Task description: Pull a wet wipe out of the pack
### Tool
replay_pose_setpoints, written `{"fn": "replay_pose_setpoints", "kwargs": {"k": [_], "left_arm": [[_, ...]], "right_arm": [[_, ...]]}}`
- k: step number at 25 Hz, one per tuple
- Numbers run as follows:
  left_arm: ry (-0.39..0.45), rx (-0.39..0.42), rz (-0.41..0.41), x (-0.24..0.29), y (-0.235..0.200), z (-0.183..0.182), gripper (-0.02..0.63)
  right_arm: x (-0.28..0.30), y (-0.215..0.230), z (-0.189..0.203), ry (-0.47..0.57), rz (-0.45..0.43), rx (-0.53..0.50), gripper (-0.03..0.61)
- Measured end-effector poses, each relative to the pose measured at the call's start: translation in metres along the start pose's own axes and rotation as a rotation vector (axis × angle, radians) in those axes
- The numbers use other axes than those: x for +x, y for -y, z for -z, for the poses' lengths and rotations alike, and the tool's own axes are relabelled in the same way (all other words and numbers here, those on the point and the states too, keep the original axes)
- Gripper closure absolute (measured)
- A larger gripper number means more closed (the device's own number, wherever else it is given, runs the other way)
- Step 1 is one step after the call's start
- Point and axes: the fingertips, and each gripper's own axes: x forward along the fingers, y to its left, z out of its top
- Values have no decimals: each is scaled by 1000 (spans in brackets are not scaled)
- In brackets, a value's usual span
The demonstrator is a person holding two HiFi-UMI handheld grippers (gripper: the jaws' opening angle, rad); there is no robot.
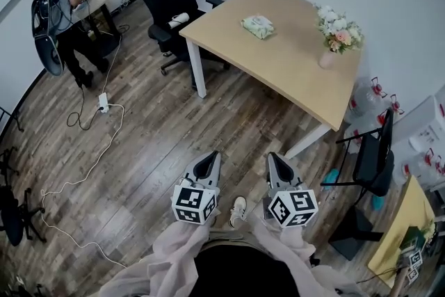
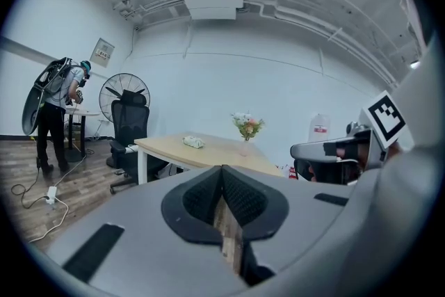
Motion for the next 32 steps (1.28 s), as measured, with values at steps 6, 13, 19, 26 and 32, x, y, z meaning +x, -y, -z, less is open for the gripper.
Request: {"fn": "replay_pose_setpoints", "kwargs": {"k": [6,13,19,26,32], "left_arm": [[9,-3,-24,40,-2,-9,601],[12,-17,-53,76,0,-11,601],[2,-28,-73,92,0,-6,603],[-17,-30,-82,102,0,0,603],[-24,-35,-89,104,1,3,601]], "right_arm": [[29,32,-15,-1,-16,-12,566],[53,65,-21,-18,-34,-13,566],[66,82,-22,-31,-48,-15,566],[69,91,-15,-48,-49,-3,566],[74,93,-10,-64,-60,5,566]]}}
